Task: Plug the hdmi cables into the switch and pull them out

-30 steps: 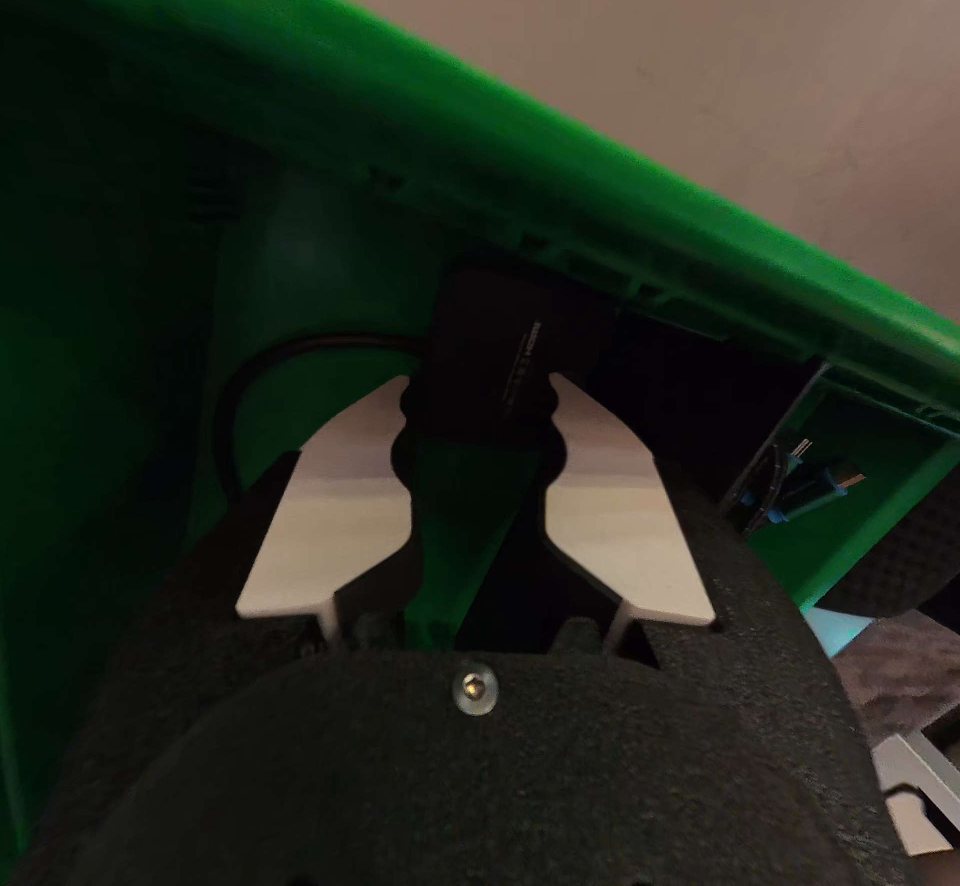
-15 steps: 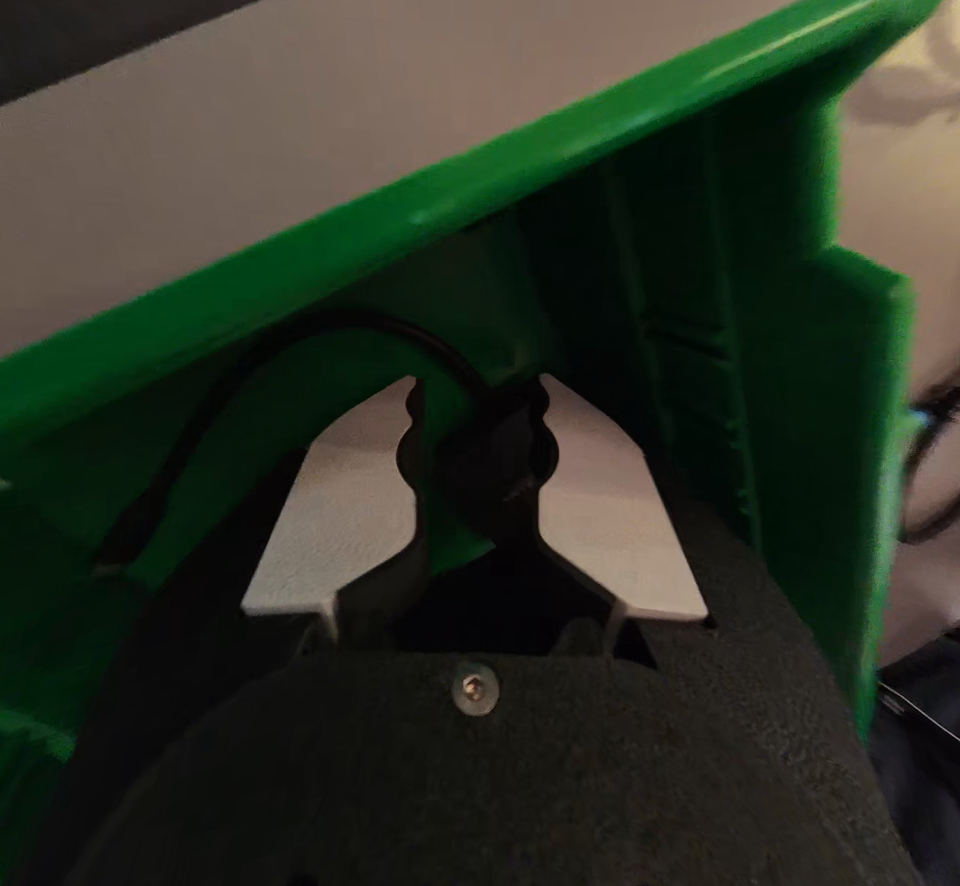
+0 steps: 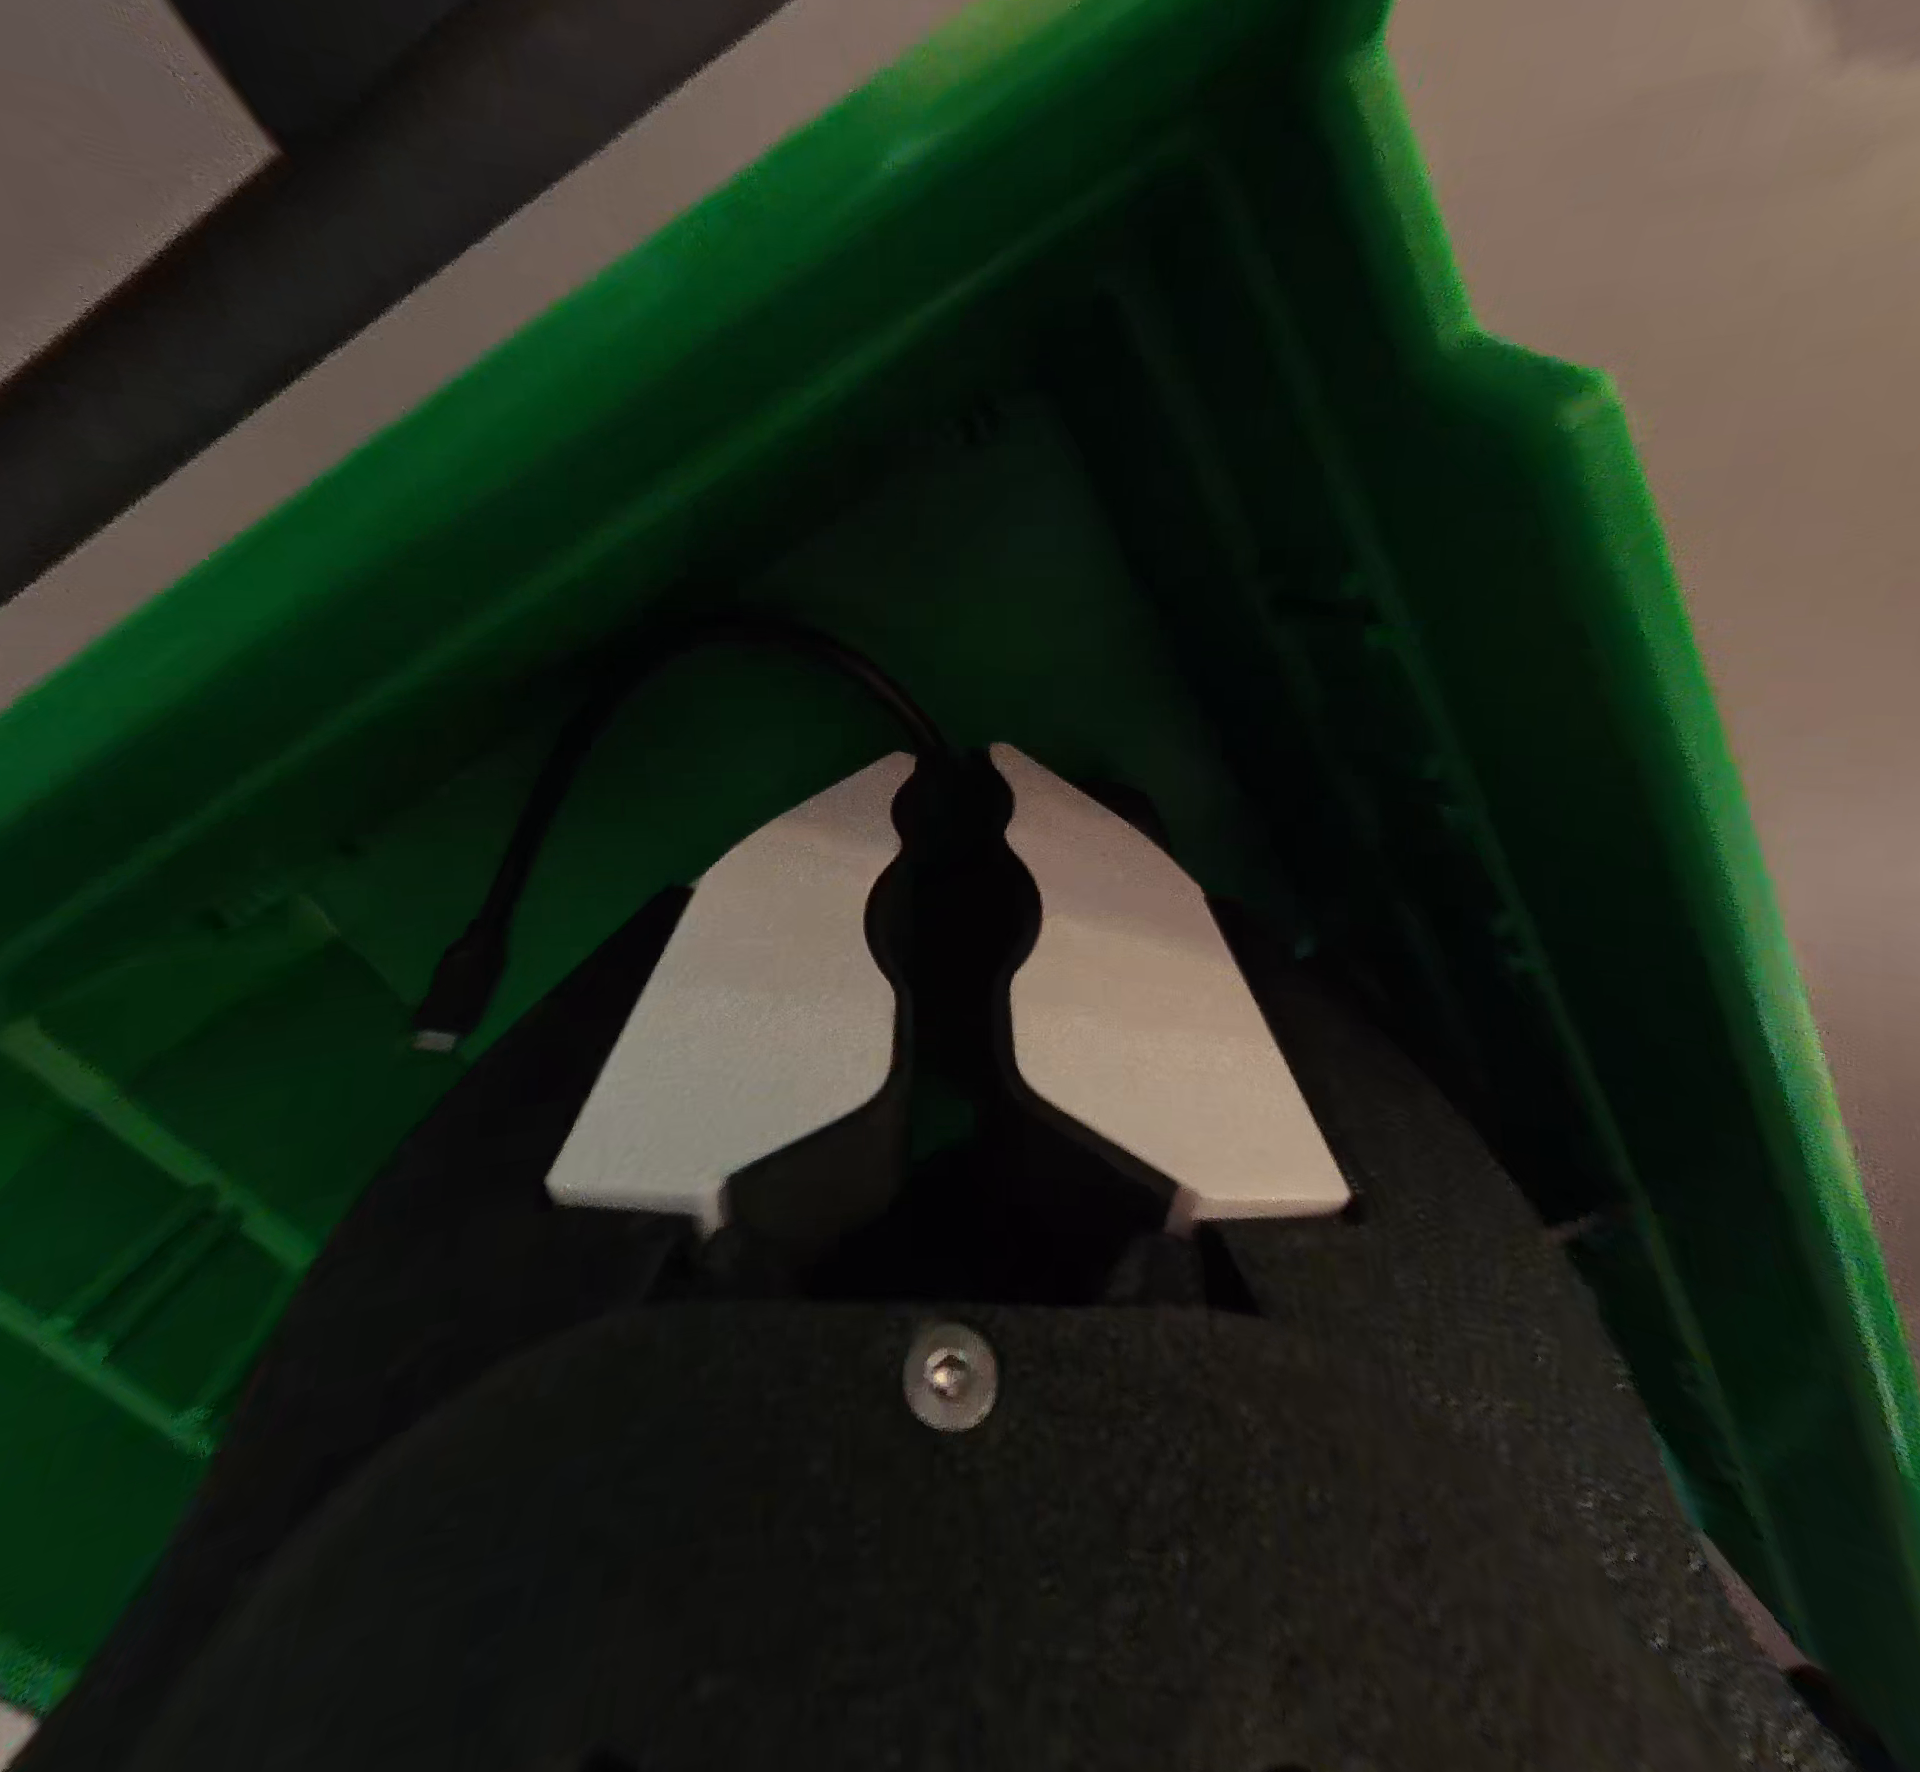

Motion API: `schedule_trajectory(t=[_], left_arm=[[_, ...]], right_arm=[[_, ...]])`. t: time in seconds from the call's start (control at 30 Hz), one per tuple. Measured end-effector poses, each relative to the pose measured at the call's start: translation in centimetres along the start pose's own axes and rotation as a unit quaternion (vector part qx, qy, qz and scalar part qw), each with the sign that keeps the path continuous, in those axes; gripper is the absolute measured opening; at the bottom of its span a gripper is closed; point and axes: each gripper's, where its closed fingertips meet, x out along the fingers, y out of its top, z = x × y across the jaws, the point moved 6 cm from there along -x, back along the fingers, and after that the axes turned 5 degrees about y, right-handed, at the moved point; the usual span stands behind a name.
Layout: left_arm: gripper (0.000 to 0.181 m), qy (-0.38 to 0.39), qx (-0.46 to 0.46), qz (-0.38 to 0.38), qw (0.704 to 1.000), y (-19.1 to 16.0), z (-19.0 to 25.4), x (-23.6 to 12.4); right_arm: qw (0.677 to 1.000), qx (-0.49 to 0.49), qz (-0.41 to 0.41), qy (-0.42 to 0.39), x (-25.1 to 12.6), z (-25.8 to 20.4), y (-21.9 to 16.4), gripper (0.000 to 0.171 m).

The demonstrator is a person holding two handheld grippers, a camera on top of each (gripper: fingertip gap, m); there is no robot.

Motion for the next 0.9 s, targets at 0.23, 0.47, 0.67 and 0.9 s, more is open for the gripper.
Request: schedule_trajectory(t=[0.23,0.47,0.67,0.9], left_arm=[[0.006,0.049,-0.007,0.143,0.989,0.0,-2.2,-7.7],[0.005,0.018,0.027,0.286,0.958,0.0,0.9,-18.7],[0.005,-0.062,0.105,0.347,0.930,-0.5,8.7,-23.6],[0.004,-0.191,0.206,0.307,0.909,-1.9,19.4,-22.3]], right_arm=[[1.000,-0.011,0.011,-0.012,0.1,0.1,0.7,0.042],[0.995,-0.073,0.070,-0.015,3.1,-1.4,4.5,0.043],[0.980,-0.141,0.143,0.010,7.4,-5.7,9.0,0.043],[0.954,-0.204,0.217,-0.024,8.7,-9.3,12.1,0.057]])
